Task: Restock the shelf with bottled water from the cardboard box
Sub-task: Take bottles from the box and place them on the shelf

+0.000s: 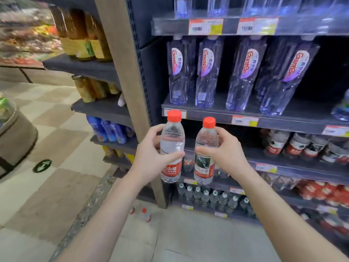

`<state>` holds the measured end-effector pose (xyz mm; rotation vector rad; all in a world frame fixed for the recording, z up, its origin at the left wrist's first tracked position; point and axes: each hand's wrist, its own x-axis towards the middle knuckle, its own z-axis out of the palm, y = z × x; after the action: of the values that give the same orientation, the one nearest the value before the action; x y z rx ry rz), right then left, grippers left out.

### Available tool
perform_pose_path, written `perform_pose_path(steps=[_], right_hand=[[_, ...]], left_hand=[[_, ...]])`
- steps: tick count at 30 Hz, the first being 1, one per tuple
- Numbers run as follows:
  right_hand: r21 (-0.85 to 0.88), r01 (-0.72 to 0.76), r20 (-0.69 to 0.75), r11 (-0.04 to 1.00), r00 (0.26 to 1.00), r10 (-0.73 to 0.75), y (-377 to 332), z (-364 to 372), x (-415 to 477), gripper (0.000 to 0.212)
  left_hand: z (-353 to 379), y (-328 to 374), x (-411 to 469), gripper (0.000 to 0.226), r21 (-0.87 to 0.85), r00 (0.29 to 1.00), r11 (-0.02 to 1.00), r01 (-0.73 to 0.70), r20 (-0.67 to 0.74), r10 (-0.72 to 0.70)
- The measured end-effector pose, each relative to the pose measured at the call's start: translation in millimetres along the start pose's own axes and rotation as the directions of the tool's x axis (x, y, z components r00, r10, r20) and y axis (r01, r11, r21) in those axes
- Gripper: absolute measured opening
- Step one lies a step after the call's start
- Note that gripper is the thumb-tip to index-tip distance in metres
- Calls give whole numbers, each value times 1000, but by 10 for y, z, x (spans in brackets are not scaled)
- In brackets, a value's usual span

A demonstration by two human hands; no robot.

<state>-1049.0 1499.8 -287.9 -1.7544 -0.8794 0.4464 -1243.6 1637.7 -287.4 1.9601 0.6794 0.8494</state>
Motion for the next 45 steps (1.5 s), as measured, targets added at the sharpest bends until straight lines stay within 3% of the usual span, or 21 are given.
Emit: perform_pose_path(steps=[9,16,25,37,45], right_hand=[[8,-38,-26,999,999,38,862,673,572,53],[-65,83,21,994,996,-82,1721,1057,1122,51],[-4,278,-35,961,960,-278,2226,1360,1598,45],[99,283,-125,954,955,-270,1937,1353,2333,43],[48,313,-146,948,942,-304,2028,1473,2823,45]], left_hand=[[196,-1188,400,76,-66,998,998,-10,58,14],[629,-2194,729,76,-64,991,989,-132,-24,131],[909,-3005,760,67,-86,948,950,-301,-140,288],[901,-3180,923,62,-132,941,932,-336,-79,328],[882,-3199,1001,62,-200,937,916,-348,-50,345]])
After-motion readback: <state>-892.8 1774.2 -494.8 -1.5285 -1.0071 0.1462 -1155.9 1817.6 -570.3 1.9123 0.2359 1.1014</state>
